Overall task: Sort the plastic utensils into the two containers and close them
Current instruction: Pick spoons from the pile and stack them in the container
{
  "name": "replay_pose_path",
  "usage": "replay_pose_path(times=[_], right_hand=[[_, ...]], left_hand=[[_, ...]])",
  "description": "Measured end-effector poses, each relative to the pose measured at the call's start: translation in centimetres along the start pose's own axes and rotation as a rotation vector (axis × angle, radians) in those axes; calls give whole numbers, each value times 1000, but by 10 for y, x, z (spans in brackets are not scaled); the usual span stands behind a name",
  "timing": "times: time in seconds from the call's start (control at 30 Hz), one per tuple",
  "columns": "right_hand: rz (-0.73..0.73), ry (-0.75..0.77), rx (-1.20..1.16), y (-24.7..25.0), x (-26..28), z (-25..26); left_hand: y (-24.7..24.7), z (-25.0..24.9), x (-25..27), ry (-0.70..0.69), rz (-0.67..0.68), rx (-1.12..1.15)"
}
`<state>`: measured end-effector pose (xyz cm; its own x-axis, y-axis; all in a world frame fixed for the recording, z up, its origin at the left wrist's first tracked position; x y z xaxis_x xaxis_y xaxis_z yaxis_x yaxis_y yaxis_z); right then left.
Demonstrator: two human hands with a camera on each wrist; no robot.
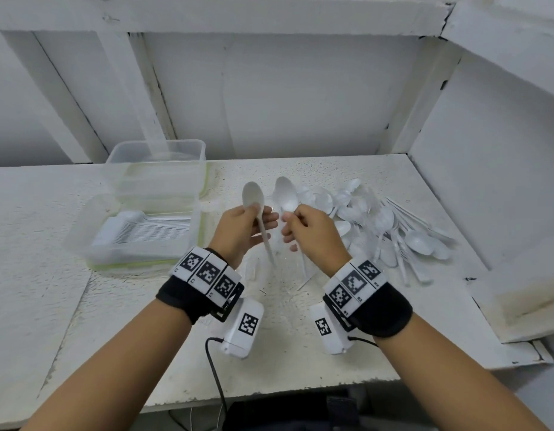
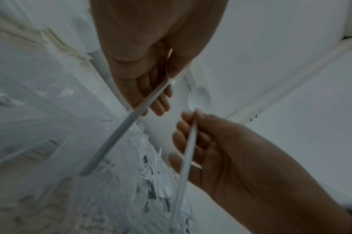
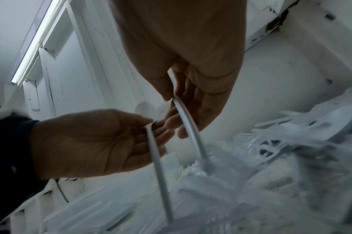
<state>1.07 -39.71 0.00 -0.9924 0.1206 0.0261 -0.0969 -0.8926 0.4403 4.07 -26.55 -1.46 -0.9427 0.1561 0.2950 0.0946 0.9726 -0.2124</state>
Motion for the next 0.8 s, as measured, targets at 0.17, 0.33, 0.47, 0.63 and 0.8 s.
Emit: replay_pose_path(times=[0.17,0.33,0.47,0.63,0.8], right_hand=[[-159,-74,1,55,7,-20],[-124,-217,430,94,12,-66],[66,-376,702,89,25,-96],[81,-390,881,72,34,-93],[76,-446,756,75,36,-88]], left_hand=[[17,-6,-4,-24,-104,-79],[13,-1,-6,-88,-28,-463],[-4,8,-1,-158,121,-713],[-27,15,2,-198,240,-968],[-50,19,1,-244,305,-1123]])
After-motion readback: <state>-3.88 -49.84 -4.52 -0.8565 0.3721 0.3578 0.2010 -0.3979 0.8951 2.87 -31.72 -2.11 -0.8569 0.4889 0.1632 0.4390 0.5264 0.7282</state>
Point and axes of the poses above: each hand's wrist, its own x-axis away from the middle knuckle, its own y-axis out of the back of the hand, z = x × y, the point moved 5 cm from there along -x, towards the middle knuckle, and after that the axes turned 3 degrees about x, right-handed, at the moved point
